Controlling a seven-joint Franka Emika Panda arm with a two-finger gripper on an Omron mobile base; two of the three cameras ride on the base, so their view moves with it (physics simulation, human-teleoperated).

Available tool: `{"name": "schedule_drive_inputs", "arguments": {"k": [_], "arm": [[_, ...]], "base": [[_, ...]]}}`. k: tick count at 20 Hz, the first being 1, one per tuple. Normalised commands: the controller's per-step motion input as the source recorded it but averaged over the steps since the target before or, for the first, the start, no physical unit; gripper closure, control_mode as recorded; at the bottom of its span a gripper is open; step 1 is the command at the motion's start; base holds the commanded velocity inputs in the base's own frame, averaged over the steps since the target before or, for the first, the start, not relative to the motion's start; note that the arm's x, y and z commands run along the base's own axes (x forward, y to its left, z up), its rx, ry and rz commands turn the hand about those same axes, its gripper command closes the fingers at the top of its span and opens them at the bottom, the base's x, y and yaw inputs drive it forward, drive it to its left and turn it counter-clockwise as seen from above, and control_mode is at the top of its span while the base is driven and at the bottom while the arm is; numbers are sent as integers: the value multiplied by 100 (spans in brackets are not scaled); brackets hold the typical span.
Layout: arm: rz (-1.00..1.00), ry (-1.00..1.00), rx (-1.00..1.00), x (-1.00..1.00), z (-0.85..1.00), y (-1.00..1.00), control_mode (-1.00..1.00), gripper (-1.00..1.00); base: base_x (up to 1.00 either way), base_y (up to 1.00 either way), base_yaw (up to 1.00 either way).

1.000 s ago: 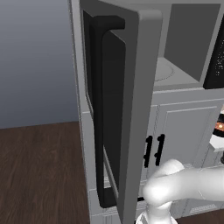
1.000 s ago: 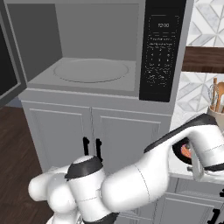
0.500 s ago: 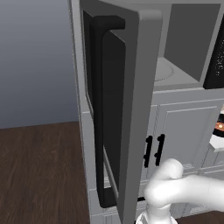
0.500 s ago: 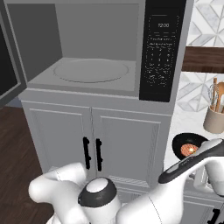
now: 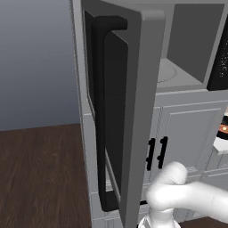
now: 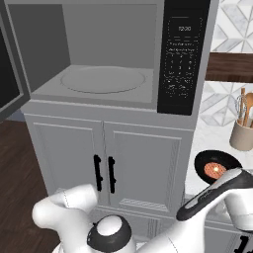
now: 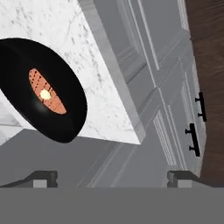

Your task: Open the microwave, place the bowl with waffle inside the microwave, then close the microwave door and turn it on.

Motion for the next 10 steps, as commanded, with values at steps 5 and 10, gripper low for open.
{"name": "schedule_drive_inputs", "arguments": {"k": [5, 10], "arm": [[-41, -4, 0, 23, -30, 0, -100, -100], [-7, -5, 0, 16, -1, 4, -100, -100]], "base": [[0, 0, 0], [0, 0, 0]]}}
